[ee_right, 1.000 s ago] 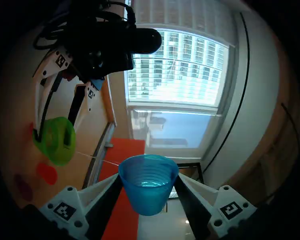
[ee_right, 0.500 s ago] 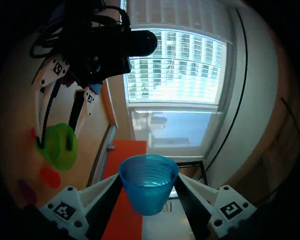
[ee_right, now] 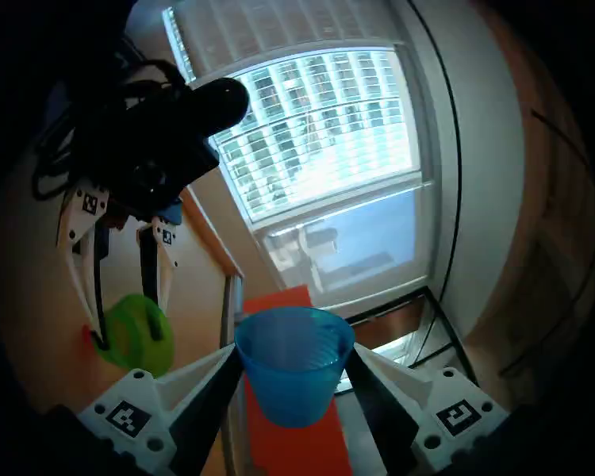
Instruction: Pour water
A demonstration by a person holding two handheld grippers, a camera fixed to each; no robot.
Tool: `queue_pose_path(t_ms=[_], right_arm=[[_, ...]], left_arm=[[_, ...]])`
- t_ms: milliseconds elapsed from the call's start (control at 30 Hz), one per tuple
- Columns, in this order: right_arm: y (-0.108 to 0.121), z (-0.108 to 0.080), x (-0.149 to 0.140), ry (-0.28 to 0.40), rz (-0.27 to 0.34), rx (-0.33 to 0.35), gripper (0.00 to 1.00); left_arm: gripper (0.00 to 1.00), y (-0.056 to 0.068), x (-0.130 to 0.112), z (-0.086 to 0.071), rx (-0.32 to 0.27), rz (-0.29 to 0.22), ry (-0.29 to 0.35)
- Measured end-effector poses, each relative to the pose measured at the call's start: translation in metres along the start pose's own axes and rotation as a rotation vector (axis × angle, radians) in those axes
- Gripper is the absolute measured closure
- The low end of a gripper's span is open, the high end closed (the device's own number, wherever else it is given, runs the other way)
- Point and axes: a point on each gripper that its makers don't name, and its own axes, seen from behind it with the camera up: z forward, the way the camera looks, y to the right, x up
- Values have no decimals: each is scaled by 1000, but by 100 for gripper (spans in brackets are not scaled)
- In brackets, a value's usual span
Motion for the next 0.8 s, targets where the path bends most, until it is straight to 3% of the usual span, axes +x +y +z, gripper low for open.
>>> queue_pose_path(t_ms=[400,600,800], right_arm=[[-6,-3,22,59,334,17,12],[-5,-7,40,95,536,34,12],[-7,-9,58,119,786,77,12]], left_arm=[[15,0,3,-3,3,8,3],[15,-2,5,-3,7,10,5],[15,-3,6,-3,10,12,7]])
